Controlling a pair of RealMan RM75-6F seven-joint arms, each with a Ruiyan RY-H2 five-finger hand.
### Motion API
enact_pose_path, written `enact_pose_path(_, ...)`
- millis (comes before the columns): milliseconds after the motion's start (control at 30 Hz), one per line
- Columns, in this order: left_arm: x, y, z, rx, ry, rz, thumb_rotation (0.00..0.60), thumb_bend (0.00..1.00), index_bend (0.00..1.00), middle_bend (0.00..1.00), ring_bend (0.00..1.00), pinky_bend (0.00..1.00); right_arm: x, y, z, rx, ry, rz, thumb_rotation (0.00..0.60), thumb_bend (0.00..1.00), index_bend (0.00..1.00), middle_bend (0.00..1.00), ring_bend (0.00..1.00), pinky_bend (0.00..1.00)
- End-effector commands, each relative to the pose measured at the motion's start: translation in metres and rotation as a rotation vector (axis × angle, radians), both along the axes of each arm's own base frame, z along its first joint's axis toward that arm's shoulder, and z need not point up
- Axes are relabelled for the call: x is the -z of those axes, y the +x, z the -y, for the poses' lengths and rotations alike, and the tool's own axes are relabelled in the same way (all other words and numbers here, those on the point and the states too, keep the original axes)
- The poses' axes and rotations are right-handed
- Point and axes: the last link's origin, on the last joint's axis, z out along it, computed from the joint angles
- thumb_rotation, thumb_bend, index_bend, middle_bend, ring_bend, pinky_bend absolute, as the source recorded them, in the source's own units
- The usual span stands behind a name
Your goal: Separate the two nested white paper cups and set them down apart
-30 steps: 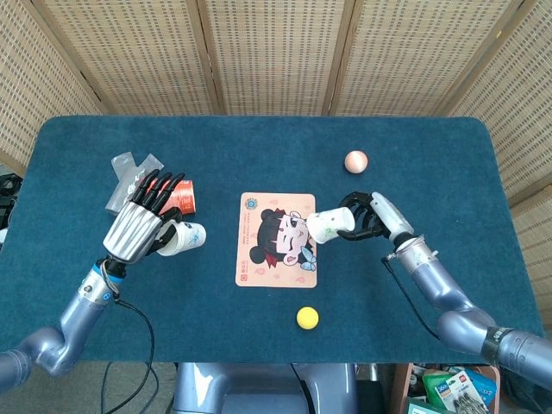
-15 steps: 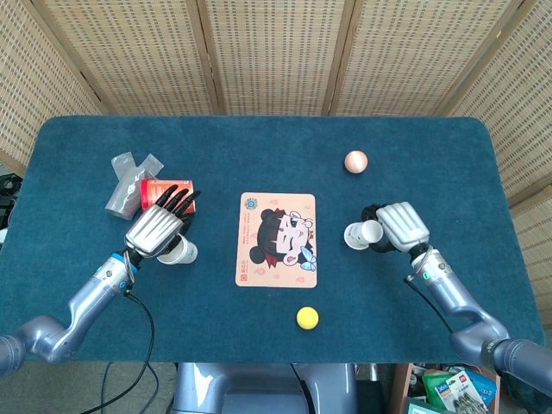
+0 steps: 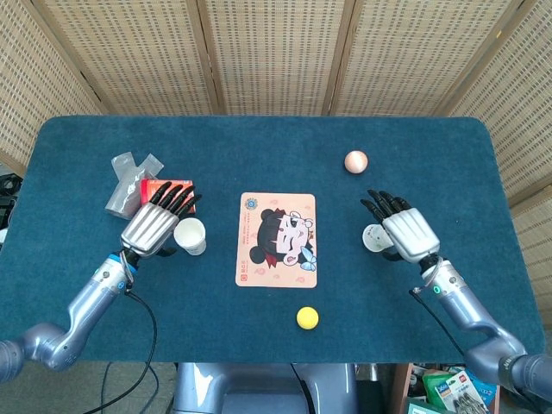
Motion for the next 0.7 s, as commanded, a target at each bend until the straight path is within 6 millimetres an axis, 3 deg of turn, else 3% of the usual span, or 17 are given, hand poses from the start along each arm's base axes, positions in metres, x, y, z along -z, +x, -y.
enact_pose_path(33,-0.049,-0.026,0.025,-0.094,0.113,0.174,0.600,0.16,0.00,0.00,0.00,0.00,-0.035,-0.008,-0.044,-0.022,-0.082,0.102,0.600,0.00,0.03,0.00,0.05,0.17)
enact_pose_path(167,-0.082,-0.062,0.049,-0.195,0.269,0.222,0.600,0.16,0.00,0.00,0.00,0.00,-0.054,-0.027,-0.073,-0.028,-0.158,0.123,0.600,0.00,0.03,0.00,0.02,0.11)
enact_pose_path(267,-0.095,-0.081,0.064,-0.254,0.345,0.233,0.600,0.16,0.00,0.00,0.00,0.00,-0.061,-0.040,-0.089,-0.028,-0.203,0.120,0.600,0.00,0.03,0.00,0.00,0.05)
enact_pose_path(500,-0.112,-0.118,0.103,-0.395,0.397,0.279,0.600,0.16,0.00,0.00,0.00,0.00,-0.074,-0.057,-0.123,0.007,-0.280,0.192,0.600,0.00,0.03,0.00,0.00,0.00)
enact_pose_path(700,-0.108,-0.138,0.128,-0.403,0.399,0.315,0.600,0.16,0.00,0.00,0.00,0.00,-0.076,-0.060,-0.148,0.009,-0.333,0.244,0.600,0.00,0.03,0.00,0.00,0.00)
